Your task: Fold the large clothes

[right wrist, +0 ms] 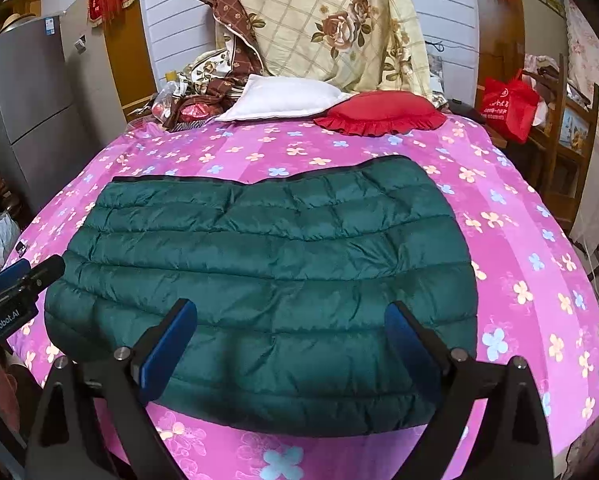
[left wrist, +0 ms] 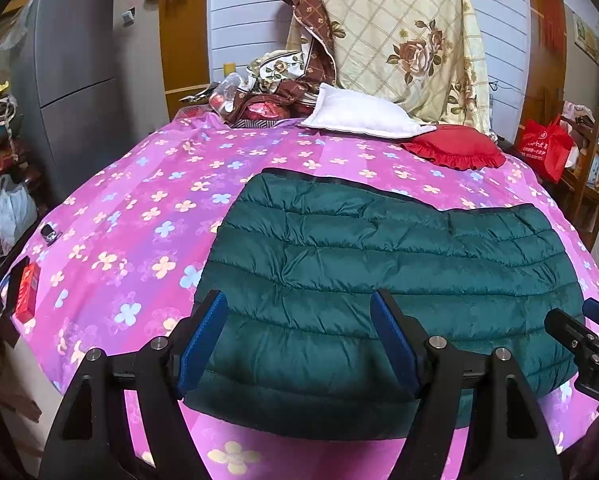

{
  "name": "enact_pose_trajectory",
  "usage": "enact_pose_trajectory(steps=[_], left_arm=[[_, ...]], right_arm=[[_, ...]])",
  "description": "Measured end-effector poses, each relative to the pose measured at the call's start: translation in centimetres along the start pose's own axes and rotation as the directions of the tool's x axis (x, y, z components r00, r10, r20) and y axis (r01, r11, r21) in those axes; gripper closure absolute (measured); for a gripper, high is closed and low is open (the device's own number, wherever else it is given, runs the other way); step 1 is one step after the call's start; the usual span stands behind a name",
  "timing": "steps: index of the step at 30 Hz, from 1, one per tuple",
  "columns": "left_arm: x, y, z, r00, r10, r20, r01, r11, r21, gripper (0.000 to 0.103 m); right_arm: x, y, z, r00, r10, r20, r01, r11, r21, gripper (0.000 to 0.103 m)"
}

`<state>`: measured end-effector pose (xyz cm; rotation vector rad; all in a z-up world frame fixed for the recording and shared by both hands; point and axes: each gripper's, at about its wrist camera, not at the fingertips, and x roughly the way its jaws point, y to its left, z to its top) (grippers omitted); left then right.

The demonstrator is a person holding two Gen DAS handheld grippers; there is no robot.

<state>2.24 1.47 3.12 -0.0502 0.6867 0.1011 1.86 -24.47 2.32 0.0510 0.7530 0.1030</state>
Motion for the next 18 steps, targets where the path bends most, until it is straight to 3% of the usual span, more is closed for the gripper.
enact_pose_trajectory(steps=[18], left_arm=[[0.58,0.01,-0.38,1.000,0.003,-0.006,-0.003,1.000,0.005,0.048]], right_arm=[[0.61,0.45,-0.16,1.000,0.024,-0.010,-0.024,1.000,0.004,0.006]])
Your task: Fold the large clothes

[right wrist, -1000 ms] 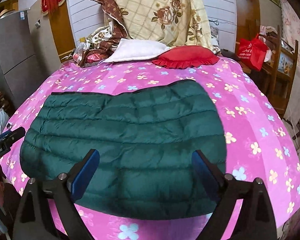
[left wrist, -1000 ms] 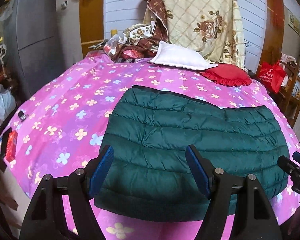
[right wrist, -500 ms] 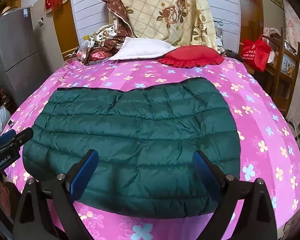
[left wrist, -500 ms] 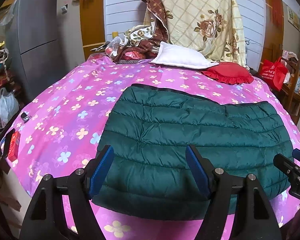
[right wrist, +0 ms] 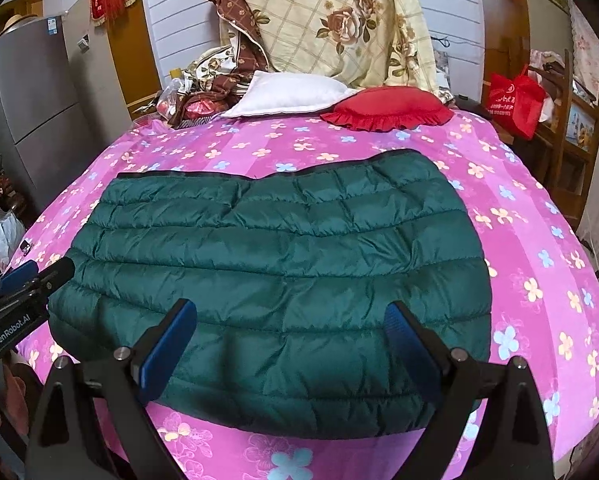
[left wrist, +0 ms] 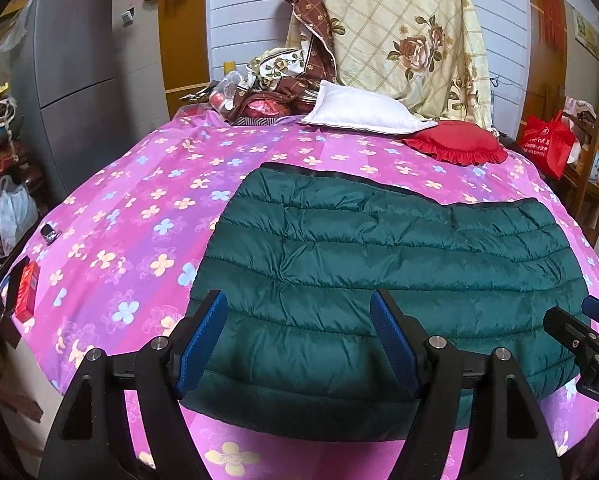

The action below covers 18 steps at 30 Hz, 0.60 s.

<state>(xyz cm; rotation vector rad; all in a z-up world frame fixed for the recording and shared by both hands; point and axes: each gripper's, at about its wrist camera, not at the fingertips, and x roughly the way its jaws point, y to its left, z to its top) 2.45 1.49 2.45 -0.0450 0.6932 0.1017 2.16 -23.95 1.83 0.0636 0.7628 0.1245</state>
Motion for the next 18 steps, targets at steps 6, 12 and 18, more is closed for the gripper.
enact_pose_trajectory(steps=[6,12,18], left_arm=[[0.42,0.16,-0.16,1.000,-0.004,-0.007,0.004,1.000,0.001,0.048],[0.45,-0.04,-0.22,1.000,-0.005,-0.010,0.006,1.000,0.005,0.048],[0.47,-0.39,-0.30,1.000,-0.009,-0.012,0.009,1.000,0.011,0.048]], right_arm=[[0.10,0.15,-0.06,1.000,-0.001,-0.004,0.001,1.000,-0.004,0.006],[0.26,0.04,-0.13,1.000,-0.003,-0.011,0.003,1.000,0.000,0.006],[0.37,0.02,-0.16,1.000,-0.002,-0.017,0.002,1.000,0.001,0.006]])
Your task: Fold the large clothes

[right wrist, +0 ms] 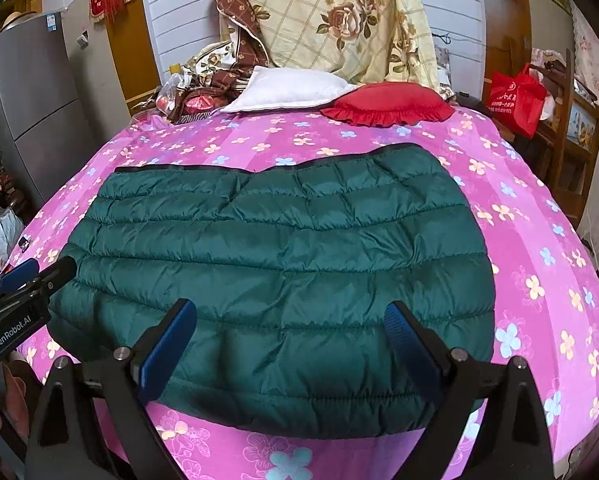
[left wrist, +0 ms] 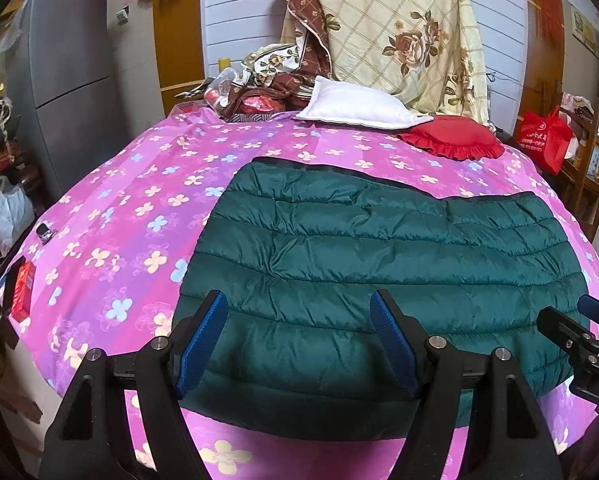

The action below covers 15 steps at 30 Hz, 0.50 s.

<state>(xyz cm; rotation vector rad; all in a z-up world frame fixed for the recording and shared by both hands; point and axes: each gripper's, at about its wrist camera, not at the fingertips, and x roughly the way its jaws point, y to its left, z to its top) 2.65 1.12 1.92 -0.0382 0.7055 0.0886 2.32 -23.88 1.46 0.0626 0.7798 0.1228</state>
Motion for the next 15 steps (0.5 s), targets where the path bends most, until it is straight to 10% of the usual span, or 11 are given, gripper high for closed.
enact_pose_trajectory(steps=[15], left_arm=[[0.07,-0.65,0.20,1.000,-0.002,0.001,0.002,1.000,0.012,0.048]], right_arm=[[0.33,-0.12,0.05,1.000,0.001,-0.004,-0.001,1.000,0.002,0.006]])
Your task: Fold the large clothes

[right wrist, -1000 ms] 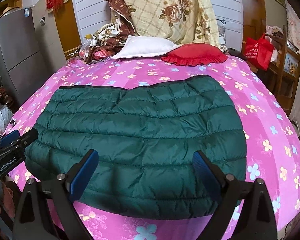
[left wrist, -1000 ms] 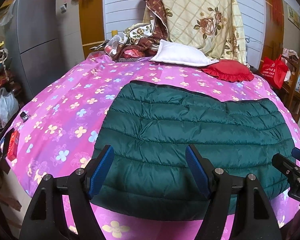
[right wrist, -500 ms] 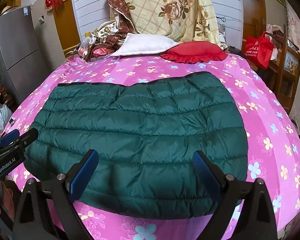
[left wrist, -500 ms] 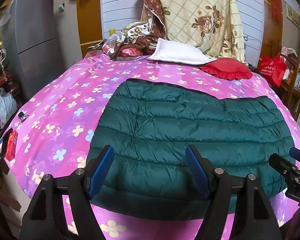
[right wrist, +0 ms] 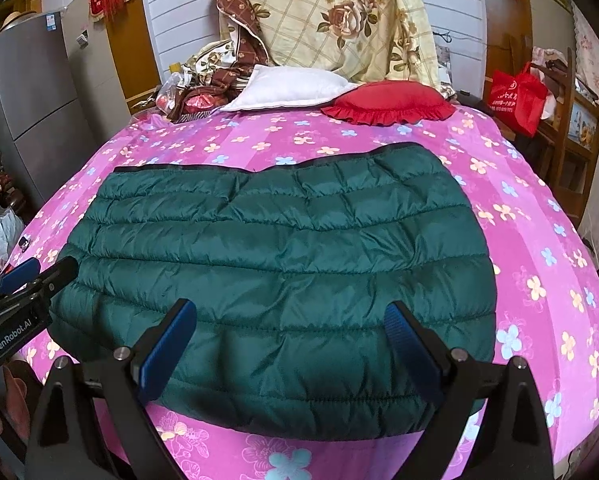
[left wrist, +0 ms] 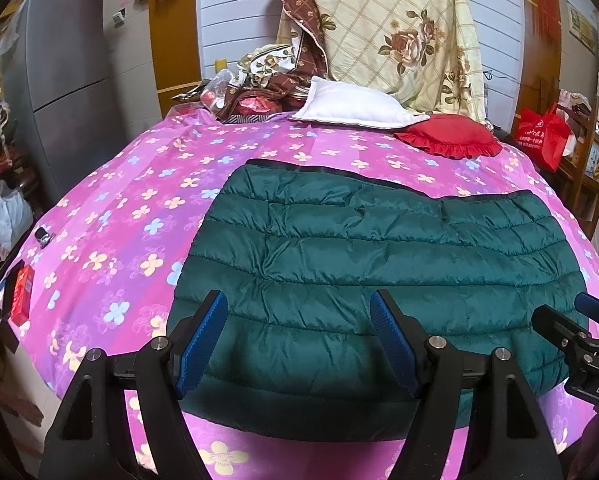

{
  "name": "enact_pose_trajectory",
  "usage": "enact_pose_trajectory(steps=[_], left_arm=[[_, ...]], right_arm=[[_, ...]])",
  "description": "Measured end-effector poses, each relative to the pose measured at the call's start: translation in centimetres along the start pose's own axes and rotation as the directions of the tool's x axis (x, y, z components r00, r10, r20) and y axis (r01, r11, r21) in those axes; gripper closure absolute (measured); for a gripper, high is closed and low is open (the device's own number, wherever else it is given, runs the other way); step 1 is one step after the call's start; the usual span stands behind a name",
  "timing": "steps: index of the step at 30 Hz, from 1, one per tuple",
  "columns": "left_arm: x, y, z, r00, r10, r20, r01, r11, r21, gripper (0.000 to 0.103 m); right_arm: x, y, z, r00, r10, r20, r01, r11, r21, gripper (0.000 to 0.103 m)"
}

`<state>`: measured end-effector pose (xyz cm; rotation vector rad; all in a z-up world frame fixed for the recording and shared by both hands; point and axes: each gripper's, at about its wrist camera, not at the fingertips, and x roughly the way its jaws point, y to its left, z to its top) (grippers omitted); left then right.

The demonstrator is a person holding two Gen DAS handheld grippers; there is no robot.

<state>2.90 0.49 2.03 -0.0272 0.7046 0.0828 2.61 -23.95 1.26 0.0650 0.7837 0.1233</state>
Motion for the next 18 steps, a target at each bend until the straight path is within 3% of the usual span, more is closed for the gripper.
enact_pose_trajectory(steps=[18], left_arm=[[0.75,-0.51,0.06,1.000,-0.026,0.004,0.025,1.000,0.017,0.049]], right_arm=[[0.94,-0.47,0.14,1.000,0.003,-0.017,-0.003,1.000,0.003,0.006]])
